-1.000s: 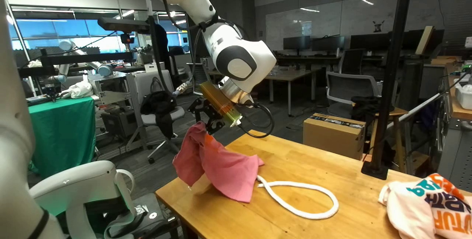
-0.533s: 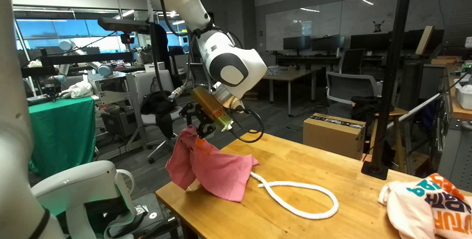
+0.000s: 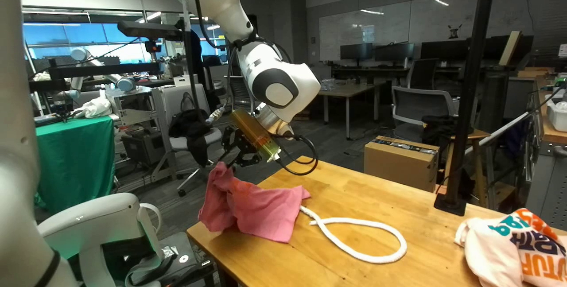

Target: Move the radish and peach t-shirt to the right, move the pink t-shirt to the left, move the white rope backwards

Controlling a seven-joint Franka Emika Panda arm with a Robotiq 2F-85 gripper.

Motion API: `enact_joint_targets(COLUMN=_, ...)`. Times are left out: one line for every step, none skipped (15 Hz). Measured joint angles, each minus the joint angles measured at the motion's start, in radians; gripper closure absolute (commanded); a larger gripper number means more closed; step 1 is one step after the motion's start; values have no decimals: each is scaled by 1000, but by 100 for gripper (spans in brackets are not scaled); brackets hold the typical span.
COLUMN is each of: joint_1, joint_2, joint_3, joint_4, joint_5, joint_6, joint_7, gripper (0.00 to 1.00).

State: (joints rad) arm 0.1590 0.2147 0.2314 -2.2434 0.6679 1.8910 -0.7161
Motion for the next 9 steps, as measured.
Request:
enact_joint_targets(joint_1=0, joint_2=0, joint_3=0, joint_4=0, joint_5=-18, joint_6=8, joint_7=1, gripper=28)
enact_joint_targets(joint_1=0, joint_2=0, joint_3=-1, joint_4=0, joint_5=-42, joint_6=21, joint_7=3, gripper=22)
enact_joint_targets(joint_1=0, joint_2=0, joint_3=-2, joint_4=0, joint_5=-67, joint_6=34, joint_7=6, gripper=15)
enact_joint_targets(joint_1=0, joint_2=0, joint_3=-3, joint_4=1, joint_5=-95, joint_6=48, joint_7=9, gripper=6)
enact_joint_targets(joint_1=0, joint_2=-1, joint_3=-3, joint_4=1, joint_5=-123, joint_6=63, joint_7=14, gripper=1)
enact_joint_targets(joint_1=0, joint_2=-2, joint_3=-4, joint_4=2, joint_5=-157, joint_6=79, joint_7=21, gripper=0)
enact_joint_targets(joint_1=0, joint_2=-3, joint_3=-4, joint_4=3, joint_5=-200, joint_6=101, joint_7=32, gripper=0)
enact_joint_targets(joint_1=0, joint_2=-5, joint_3=-4, joint_4=3, joint_5=-251, joint_6=124, joint_7=46, gripper=0)
enact_joint_targets(joint_1=0, joint_2=-7, joint_3=-5, joint_4=3, joint_5=-308, joint_6=150, joint_7=64, gripper=0)
